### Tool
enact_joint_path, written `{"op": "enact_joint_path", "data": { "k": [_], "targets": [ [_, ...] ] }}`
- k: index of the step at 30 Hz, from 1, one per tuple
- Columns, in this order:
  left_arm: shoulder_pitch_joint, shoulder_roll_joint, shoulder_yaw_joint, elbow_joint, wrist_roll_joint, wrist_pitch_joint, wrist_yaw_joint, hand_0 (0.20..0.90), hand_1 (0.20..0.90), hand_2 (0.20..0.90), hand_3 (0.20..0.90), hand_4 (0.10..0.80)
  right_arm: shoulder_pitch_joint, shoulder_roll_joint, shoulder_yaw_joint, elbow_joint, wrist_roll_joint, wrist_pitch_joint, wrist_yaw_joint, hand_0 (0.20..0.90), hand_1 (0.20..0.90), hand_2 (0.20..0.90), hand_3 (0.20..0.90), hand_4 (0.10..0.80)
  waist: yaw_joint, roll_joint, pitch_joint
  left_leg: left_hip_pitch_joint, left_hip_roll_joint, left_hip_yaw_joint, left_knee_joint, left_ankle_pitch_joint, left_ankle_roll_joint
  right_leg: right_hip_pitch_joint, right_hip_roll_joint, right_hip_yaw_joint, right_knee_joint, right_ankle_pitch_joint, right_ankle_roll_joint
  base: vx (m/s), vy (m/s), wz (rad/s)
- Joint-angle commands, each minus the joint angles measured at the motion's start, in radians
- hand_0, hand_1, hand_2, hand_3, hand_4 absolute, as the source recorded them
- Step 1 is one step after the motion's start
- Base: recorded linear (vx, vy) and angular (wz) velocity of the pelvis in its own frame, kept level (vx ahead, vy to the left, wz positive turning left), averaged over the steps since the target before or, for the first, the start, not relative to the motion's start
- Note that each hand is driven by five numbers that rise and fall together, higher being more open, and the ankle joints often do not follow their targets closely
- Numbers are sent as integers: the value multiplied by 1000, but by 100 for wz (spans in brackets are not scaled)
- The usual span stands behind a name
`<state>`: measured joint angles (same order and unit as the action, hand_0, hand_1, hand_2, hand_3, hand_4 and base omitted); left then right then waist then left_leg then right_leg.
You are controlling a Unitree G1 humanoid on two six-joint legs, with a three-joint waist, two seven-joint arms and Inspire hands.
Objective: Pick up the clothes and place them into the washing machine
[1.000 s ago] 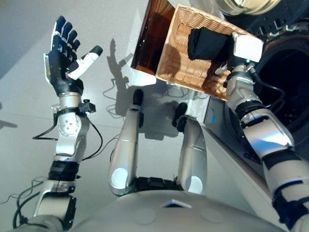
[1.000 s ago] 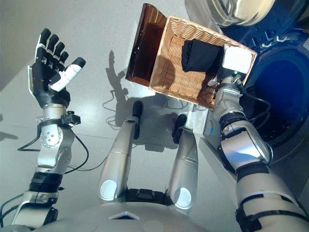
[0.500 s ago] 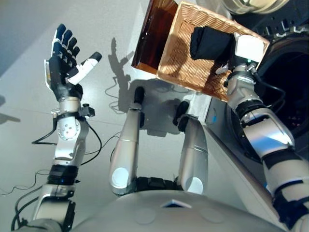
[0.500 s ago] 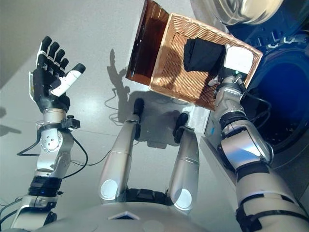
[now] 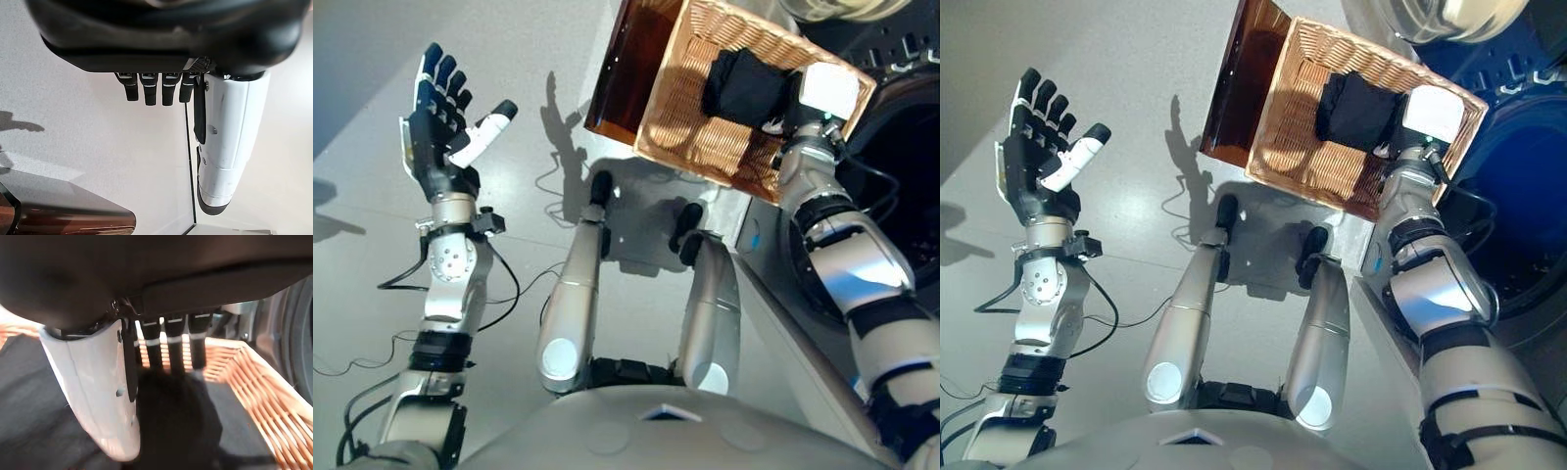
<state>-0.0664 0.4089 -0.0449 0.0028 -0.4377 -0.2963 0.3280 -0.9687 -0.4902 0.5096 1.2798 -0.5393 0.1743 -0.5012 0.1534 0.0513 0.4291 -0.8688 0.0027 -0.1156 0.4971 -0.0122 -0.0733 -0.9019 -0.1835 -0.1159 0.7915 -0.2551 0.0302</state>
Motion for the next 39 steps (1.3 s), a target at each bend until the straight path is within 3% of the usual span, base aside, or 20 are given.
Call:
{"op": "enact_joint_path", "data": {
  "k": [1,12,14,15,21,26,27,29,37,38,39],
  "targets": [
    [-2,16,49,-109,42,-124,24,900,900,900,900,800,-41,-37,28,27,30,-6,-55,200,200,200,200,300,-9,51,-94,4,2,-21,50,-122,-34,9,26,-17,-71,9,56,9,-4,6],
    [-4,20,46,-63,39,-119,15,900,900,900,900,800,12,-27,-21,5,87,-21,-71,200,200,200,200,300,-14,55,-102,101,-14,-9,-58,-78,-31,97,25,-8,-169,49,62,6,13,2],
    [-2,18,47,-52,32,-118,8,900,900,900,900,800,27,-26,-47,-9,114,-28,-78,200,200,200,200,300,-17,58,-103,134,-15,2,-91,-64,-30,123,28,-4,-196,62,65,-38,76,-9],
    [-3,18,47,-46,28,-117,4,900,900,900,900,800,33,-28,-58,-15,125,-32,-82,200,200,200,200,300,-19,62,-99,140,-15,8,-111,-27,-27,129,27,-6,-224,100,60,-71,109,-13],
    [6,8,42,-10,8,-115,-21,900,900,900,900,800,125,-15,-190,-112,287,-103,-115,200,200,200,200,300,-46,73,-114,252,-26,34,-189,-13,-16,231,28,27,-317,132,65,36,87,-20],
    [34,-7,51,31,-16,-114,-49,900,900,900,900,800,249,36,-372,-196,555,-210,-126,200,200,200,200,300,-74,93,-130,357,-35,61,-267,0,-6,314,25,53,-400,159,73,77,114,-21],
    [53,-16,59,40,-25,-114,-68,900,900,900,900,800,303,70,-425,-238,671,-271,-101,200,200,200,200,300,-80,100,-140,386,-37,71,-293,3,-2,335,23,65,-428,167,76,57,83,-21],
    [64,-23,58,43,-33,-110,-78,900,900,900,900,800,340,89,-445,-257,717,-289,-86,200,200,200,200,300,-82,102,-147,405,-37,77,-305,5,0,354,21,70,-445,171,79,63,54,-31],
    [78,-53,53,73,-78,-121,-125,900,900,900,900,800,479,227,-600,-327,1240,-505,80,200,200,200,200,300,-92,138,-174,464,-39,105,-325,-8,4,399,17,108,-483,175,83,38,45,-17],
    [78,-53,53,73,-78,-121,-125,900,900,900,900,800,479,227,-600,-327,1240,-506,81,200,200,200,200,300,-92,138,-174,464,-39,105,-325,-8,4,398,17,108,-483,175,83,9,15,-6],
    [77,-67,47,84,-97,-124,-134,900,900,900,900,800,517,278,-645,-369,1435,-563,173,200,200,200,200,300,-101,151,-179,469,-38,109,-316,-18,2,401,16,111,-476,169,83,0,0,0]
  ]
}}
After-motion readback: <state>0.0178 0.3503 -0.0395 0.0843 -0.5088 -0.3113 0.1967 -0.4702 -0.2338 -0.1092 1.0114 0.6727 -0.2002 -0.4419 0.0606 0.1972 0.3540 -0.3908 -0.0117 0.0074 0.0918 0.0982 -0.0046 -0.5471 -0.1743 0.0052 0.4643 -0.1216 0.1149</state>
